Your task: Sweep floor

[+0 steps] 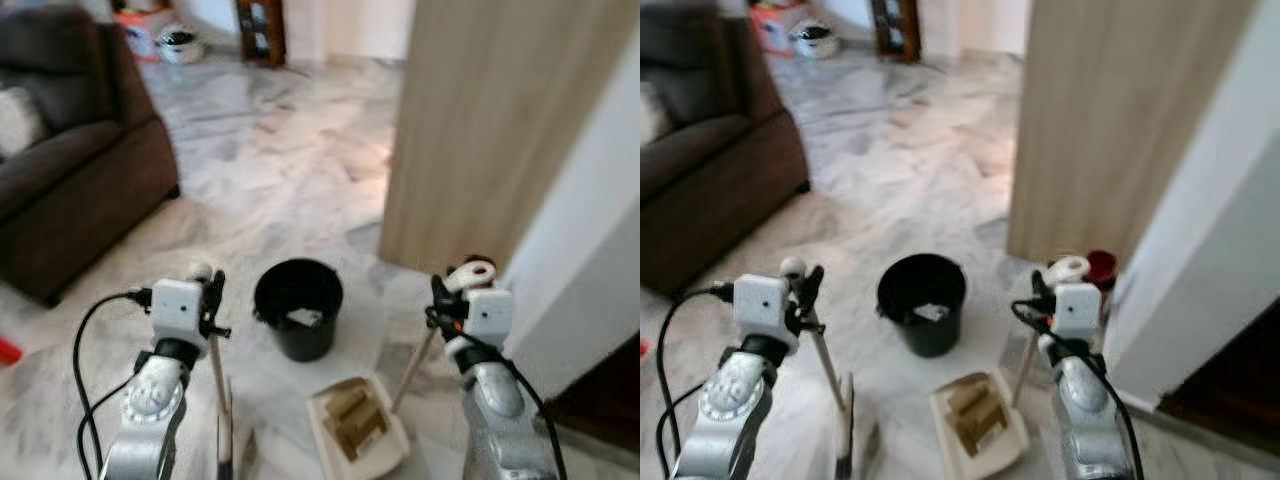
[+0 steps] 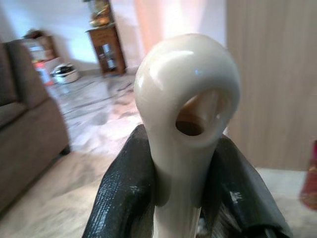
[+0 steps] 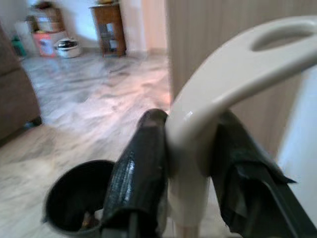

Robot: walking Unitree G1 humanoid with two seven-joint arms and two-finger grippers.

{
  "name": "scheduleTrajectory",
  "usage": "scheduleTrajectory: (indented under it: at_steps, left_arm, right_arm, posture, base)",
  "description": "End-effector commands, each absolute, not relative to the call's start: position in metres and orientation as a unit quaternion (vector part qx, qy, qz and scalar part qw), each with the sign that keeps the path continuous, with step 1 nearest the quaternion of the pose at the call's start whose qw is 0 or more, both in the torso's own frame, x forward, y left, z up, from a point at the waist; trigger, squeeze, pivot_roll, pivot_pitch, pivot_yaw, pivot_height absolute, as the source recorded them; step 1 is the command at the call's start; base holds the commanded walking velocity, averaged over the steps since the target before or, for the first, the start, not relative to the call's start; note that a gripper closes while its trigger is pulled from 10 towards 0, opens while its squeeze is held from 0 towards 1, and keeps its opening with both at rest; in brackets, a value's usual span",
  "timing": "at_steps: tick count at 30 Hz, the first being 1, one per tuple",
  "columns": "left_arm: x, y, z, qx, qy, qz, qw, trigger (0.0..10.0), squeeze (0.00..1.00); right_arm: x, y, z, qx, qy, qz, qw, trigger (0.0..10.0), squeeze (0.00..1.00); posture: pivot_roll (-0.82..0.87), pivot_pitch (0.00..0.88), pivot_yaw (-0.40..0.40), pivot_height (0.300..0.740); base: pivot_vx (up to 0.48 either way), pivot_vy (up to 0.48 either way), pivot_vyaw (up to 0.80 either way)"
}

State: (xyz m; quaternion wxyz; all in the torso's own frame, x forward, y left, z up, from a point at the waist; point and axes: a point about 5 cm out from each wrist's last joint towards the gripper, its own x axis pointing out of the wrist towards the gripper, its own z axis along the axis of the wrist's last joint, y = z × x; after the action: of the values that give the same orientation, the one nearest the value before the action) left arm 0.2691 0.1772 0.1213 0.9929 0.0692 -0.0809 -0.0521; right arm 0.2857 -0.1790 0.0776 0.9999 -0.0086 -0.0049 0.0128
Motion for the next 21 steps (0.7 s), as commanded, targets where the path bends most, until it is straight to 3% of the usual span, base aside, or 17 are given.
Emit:
scheduleTrajectory:
  at_steps: [1, 15, 21]
  left_arm:
    - [0.2701, 0.1816, 0.1298, 0.079, -0.099, -0.044, 0.991, 10.0, 0.0]
    - [0.2692, 0.1811, 0.1284, 0.074, -0.097, -0.04, 0.992, 10.0, 0.0]
    - [0.269, 0.1758, 0.1278, 0.067, -0.098, -0.043, 0.992, 10.0, 0.0]
  right_arm:
    - [0.291, -0.1725, 0.0876, -0.005, -0.027, 0.021, 0.999, 10.0, 0.0]
    - [0.2913, -0.1733, 0.0879, -0.003, -0.029, 0.02, 0.999, 10.0, 0.0]
    - [0.2936, -0.1721, 0.0898, -0.003, -0.035, 0.02, 0.999, 10.0, 0.0]
  posture:
    - [-0.07, 0.0, 0.074, 0.74]
    - [-0.07, 0.0, 0.07, 0.74]
    - [-0.07, 0.0, 0.07, 0.74]
  base:
    - [0.0, 0.0, -0.8]
    - [0.0, 0.0, -0.79]
    - [0.0, 0.0, 0.0]
